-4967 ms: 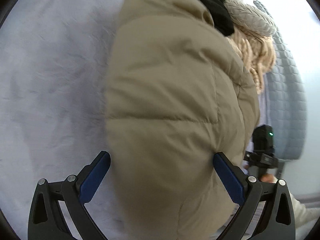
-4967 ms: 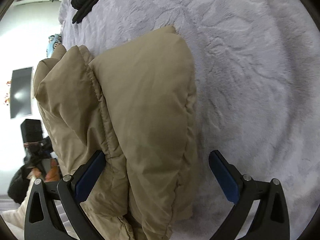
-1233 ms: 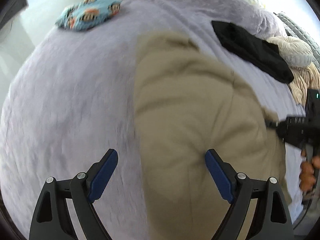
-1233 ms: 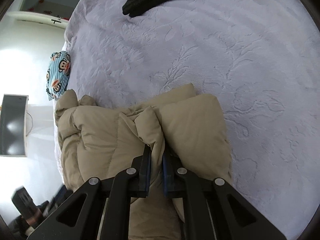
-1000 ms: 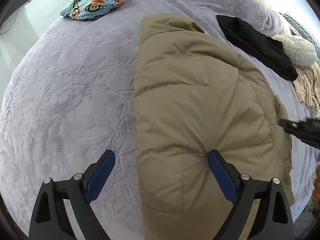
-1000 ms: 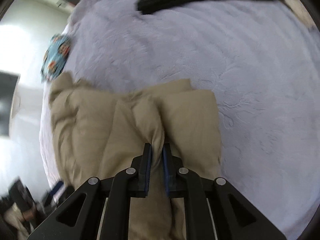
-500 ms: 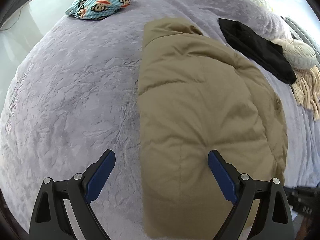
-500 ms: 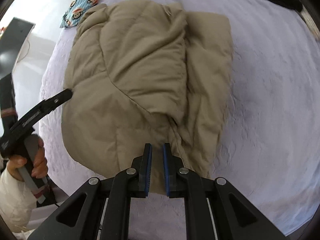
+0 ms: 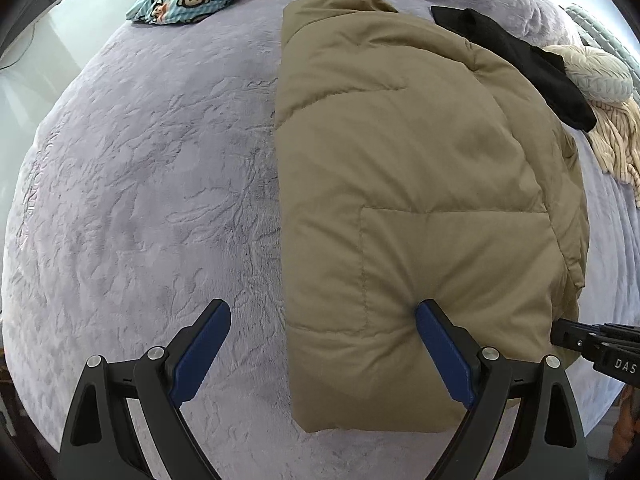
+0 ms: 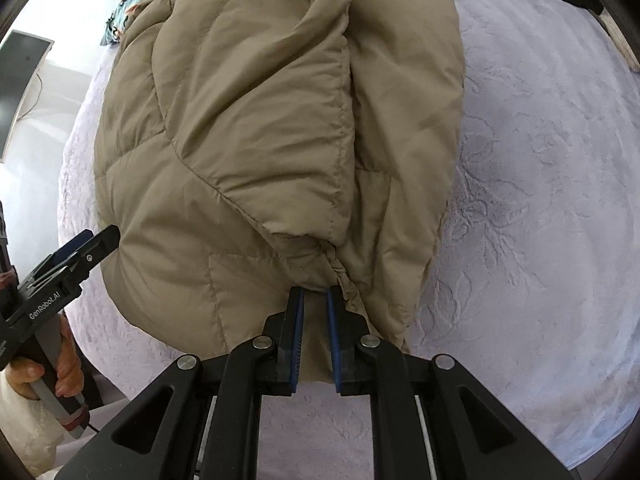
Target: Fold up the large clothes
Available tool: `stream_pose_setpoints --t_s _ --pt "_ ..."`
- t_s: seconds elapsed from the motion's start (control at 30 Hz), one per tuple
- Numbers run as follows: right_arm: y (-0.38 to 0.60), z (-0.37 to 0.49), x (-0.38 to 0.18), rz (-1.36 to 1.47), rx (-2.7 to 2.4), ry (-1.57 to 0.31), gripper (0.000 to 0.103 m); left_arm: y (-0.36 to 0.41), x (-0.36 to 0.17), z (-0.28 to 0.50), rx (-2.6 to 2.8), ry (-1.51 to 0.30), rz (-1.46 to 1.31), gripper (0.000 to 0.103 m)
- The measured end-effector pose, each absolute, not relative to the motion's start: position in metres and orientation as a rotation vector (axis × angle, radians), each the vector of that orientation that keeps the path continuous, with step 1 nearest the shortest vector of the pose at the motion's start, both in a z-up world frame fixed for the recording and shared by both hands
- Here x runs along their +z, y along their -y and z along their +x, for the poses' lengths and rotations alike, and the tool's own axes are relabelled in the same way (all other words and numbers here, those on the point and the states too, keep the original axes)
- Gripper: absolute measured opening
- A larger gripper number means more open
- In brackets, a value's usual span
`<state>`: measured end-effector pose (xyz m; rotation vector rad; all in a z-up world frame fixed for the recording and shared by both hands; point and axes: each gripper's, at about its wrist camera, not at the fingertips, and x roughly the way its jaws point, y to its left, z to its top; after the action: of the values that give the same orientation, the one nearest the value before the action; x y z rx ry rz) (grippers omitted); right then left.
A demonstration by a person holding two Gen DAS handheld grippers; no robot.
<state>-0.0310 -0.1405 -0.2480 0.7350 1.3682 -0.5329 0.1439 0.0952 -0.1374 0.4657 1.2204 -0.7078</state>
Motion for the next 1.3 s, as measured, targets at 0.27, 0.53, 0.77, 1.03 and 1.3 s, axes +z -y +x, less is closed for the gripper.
stream_pose_setpoints --t_s 0.27,0.53,0.77,1.03,1.3 --pt "0.133 -0.023 -0.239 0.713 -0.539 -1.375 0.014 -0.098 -0.136 0.144 -0.698 -1.237 0.432 0.095" --pt "0.121 -0.022 -0.234 0.688 -0.545 -1.374 0.014 -0.102 -0.130 0.137 -0.685 -1.251 0.428 0.095" --pt "0.108 -0.033 -0.211 0.698 -0.545 -1.330 0.014 -0.114 -0.111 0.122 -0.694 -1.253 0.416 0.095" --pt "0.090 -0.050 -0.183 0.663 -0.516 -1.306 0.014 -0.131 -0.078 0.080 -0.671 -1.227 0.368 0.095" --pt "0.073 -0.080 -0.147 0.647 -0.500 -1.263 0.014 -0.147 -0.033 0.028 -0.670 -1.143 0.349 0.095"
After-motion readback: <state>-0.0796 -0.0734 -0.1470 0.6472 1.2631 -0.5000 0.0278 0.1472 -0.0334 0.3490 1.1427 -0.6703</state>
